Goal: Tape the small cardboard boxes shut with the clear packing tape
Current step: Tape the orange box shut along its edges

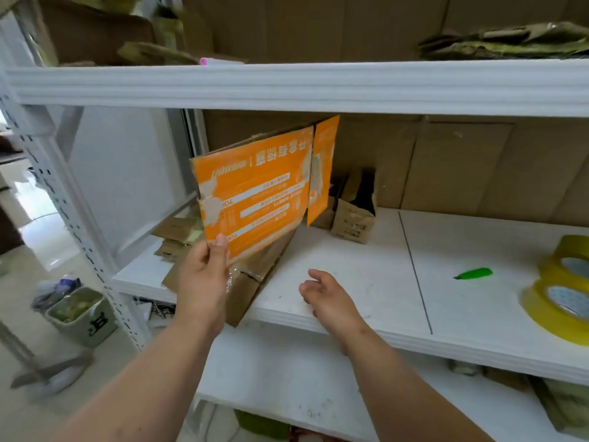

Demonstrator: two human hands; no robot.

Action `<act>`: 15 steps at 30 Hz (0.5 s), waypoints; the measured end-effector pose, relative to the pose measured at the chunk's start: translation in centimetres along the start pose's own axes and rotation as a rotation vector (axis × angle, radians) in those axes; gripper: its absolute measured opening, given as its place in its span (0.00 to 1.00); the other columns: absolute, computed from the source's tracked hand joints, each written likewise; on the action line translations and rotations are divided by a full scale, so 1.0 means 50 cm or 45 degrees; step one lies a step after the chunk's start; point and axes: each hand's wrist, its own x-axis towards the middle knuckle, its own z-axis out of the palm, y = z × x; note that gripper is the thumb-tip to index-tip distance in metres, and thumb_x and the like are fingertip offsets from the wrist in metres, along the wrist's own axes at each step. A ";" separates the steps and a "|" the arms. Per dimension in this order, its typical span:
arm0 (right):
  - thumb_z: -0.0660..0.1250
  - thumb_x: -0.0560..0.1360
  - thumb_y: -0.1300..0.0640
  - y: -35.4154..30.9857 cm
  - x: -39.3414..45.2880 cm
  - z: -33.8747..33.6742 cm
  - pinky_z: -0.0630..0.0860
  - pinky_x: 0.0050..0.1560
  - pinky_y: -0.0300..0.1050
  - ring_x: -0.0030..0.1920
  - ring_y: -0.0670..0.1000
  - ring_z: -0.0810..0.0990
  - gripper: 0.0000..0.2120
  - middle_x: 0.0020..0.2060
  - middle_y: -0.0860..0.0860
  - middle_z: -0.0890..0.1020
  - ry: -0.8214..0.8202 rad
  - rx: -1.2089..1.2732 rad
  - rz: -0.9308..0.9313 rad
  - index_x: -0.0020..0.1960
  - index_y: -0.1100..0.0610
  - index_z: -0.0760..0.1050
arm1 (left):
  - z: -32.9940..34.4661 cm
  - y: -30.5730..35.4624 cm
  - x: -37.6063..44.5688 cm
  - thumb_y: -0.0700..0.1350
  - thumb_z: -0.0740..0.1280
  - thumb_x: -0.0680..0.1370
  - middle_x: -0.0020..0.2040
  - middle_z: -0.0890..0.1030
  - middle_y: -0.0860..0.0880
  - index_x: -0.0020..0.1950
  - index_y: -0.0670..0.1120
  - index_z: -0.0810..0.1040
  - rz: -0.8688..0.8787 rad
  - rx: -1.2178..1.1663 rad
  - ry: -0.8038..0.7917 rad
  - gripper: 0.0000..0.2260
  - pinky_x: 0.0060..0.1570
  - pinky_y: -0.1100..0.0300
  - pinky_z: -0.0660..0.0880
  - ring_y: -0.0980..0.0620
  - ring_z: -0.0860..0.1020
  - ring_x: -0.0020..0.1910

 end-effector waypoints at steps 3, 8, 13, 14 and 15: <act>0.66 0.76 0.47 0.005 -0.007 -0.023 0.70 0.69 0.56 0.63 0.51 0.75 0.22 0.62 0.49 0.77 0.299 0.299 -0.023 0.69 0.47 0.68 | -0.003 -0.016 0.002 0.52 0.63 0.82 0.53 0.85 0.49 0.48 0.50 0.80 -0.224 -0.190 -0.252 0.09 0.57 0.49 0.77 0.48 0.82 0.54; 0.62 0.79 0.50 0.011 -0.042 -0.142 0.67 0.64 0.51 0.65 0.55 0.71 0.25 0.69 0.55 0.69 1.099 0.553 -0.092 0.74 0.51 0.63 | 0.010 -0.048 -0.020 0.56 0.63 0.80 0.63 0.80 0.42 0.52 0.51 0.77 -0.470 -0.213 -0.495 0.11 0.58 0.43 0.74 0.40 0.78 0.62; 0.60 0.68 0.33 0.032 -0.084 -0.241 0.67 0.71 0.62 0.70 0.55 0.70 0.39 0.71 0.48 0.70 1.040 0.343 -0.150 0.77 0.42 0.57 | 0.071 -0.050 -0.050 0.51 0.61 0.83 0.58 0.84 0.47 0.54 0.50 0.76 -0.539 -0.146 -0.664 0.08 0.55 0.48 0.74 0.45 0.80 0.57; 0.60 0.66 0.31 0.033 -0.089 -0.260 0.69 0.69 0.62 0.68 0.54 0.72 0.39 0.68 0.46 0.72 1.005 0.345 -0.184 0.75 0.40 0.58 | 0.085 -0.051 -0.057 0.51 0.60 0.83 0.56 0.84 0.48 0.52 0.50 0.76 -0.543 -0.119 -0.682 0.07 0.55 0.48 0.74 0.45 0.80 0.57; 0.61 0.65 0.30 0.034 -0.094 -0.280 0.70 0.68 0.61 0.67 0.53 0.73 0.40 0.68 0.46 0.73 0.990 0.350 -0.199 0.75 0.38 0.58 | 0.100 -0.051 -0.063 0.51 0.60 0.83 0.53 0.85 0.50 0.50 0.50 0.76 -0.549 -0.104 -0.692 0.08 0.56 0.49 0.73 0.46 0.79 0.56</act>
